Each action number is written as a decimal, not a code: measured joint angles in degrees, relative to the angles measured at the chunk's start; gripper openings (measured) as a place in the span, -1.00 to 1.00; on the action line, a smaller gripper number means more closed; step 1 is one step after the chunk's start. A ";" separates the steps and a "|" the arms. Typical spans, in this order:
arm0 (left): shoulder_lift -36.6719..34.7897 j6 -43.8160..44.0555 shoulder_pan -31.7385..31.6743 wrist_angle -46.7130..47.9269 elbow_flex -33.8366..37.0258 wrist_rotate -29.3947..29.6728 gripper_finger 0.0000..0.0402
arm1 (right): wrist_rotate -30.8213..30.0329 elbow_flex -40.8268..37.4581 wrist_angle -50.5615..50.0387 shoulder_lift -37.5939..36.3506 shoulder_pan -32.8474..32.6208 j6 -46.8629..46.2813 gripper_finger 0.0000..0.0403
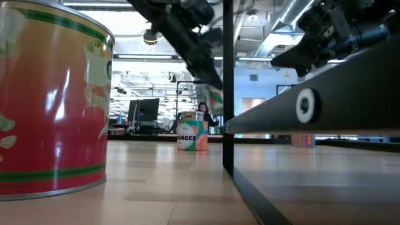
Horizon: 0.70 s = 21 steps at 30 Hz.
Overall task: Pick and place cans onto a shelf
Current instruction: Put the canned peas on the shelf
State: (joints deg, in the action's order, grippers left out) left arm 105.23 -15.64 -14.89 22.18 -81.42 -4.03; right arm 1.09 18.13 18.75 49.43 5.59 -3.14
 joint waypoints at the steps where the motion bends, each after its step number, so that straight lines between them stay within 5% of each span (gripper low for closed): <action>1: 1.54 0.00 0.14 -0.18 -1.04 0.04 -1.00 | -0.37 0.00 -0.34 -0.02 -0.19 0.00 -0.98; 10: 11.11 0.22 1.94 0.22 -7.17 0.16 -1.00 | -1.51 0.00 -1.77 0.03 -1.45 0.13 -0.98; 21: 12.26 0.31 4.01 1.48 -7.51 -2.53 -0.95 | -1.62 0.00 -2.69 0.05 -1.38 0.13 -0.98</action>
State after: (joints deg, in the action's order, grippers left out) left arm 117.49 -15.32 -10.87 23.66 -88.92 -6.56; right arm -0.54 18.13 16.06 49.47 4.21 -3.01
